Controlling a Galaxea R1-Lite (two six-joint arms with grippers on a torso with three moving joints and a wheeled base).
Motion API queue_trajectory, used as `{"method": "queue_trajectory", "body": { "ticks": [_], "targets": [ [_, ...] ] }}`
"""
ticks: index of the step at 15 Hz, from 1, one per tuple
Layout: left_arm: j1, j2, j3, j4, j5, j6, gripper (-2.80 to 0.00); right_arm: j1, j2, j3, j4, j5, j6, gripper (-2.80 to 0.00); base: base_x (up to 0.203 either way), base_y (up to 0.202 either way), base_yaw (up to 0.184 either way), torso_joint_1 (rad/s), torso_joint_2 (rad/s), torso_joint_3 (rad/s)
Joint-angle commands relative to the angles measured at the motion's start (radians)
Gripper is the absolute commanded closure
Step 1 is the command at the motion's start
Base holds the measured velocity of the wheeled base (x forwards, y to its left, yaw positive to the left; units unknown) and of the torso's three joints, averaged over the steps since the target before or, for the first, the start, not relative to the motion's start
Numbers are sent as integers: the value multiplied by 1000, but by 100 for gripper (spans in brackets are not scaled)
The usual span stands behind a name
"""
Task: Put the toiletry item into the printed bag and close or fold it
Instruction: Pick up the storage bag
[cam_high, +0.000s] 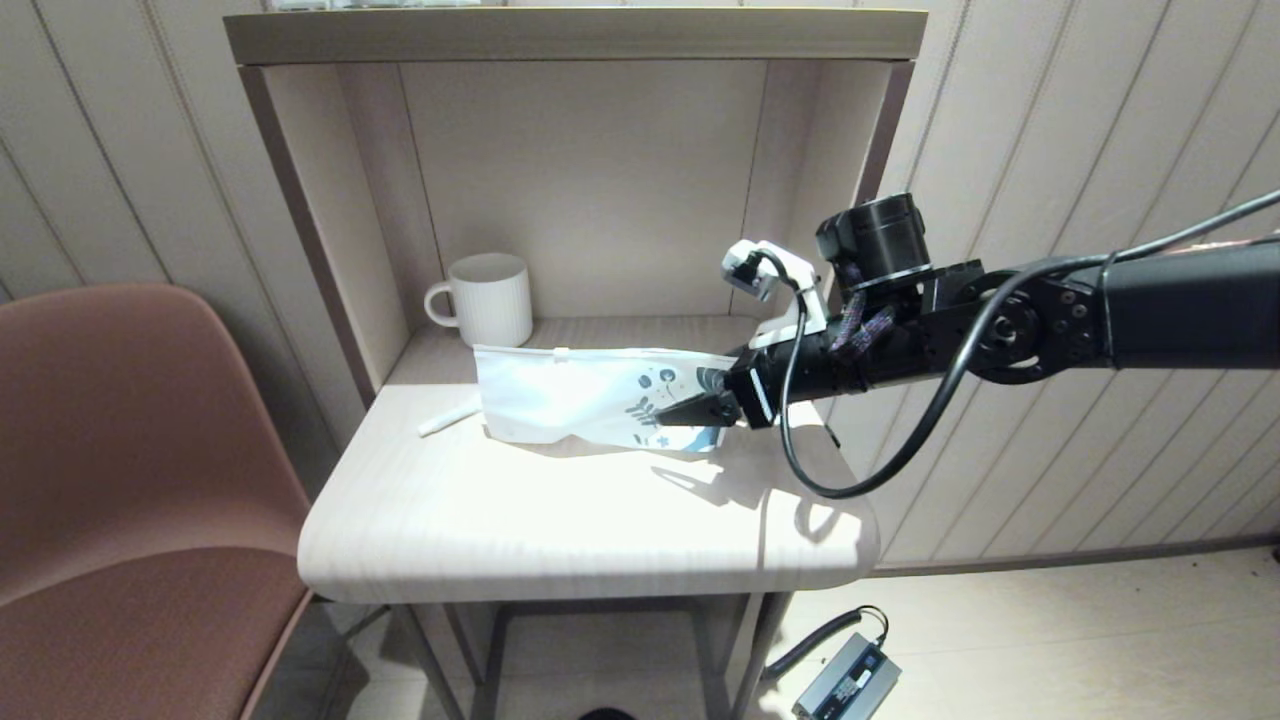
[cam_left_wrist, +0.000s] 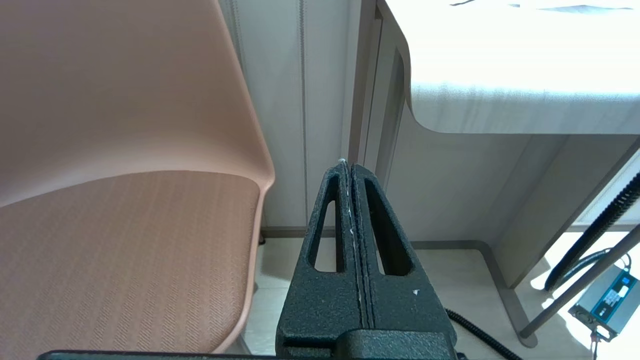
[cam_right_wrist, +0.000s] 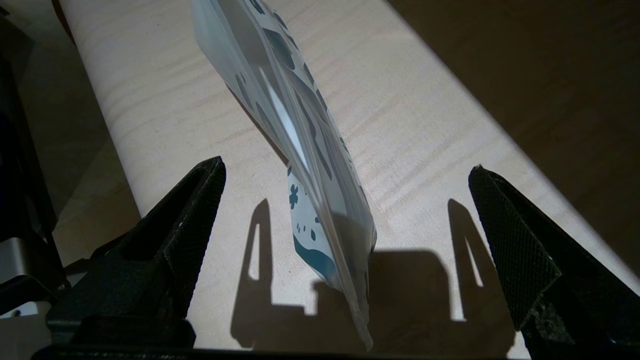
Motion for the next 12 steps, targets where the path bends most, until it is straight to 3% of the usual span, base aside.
{"method": "queue_trajectory", "body": {
  "ticks": [1, 12],
  "targets": [
    [-1, 0, 0, 0, -1, 0, 0, 1, 1, -10, 5, 6, -4, -280, 0, 0, 0, 0, 0, 0],
    [0, 0, 0, -2, -1, 0, 0, 1, -1, 4, 9, 8, -27, -275, 0, 0, 0, 0, 0, 0]
  ]
}}
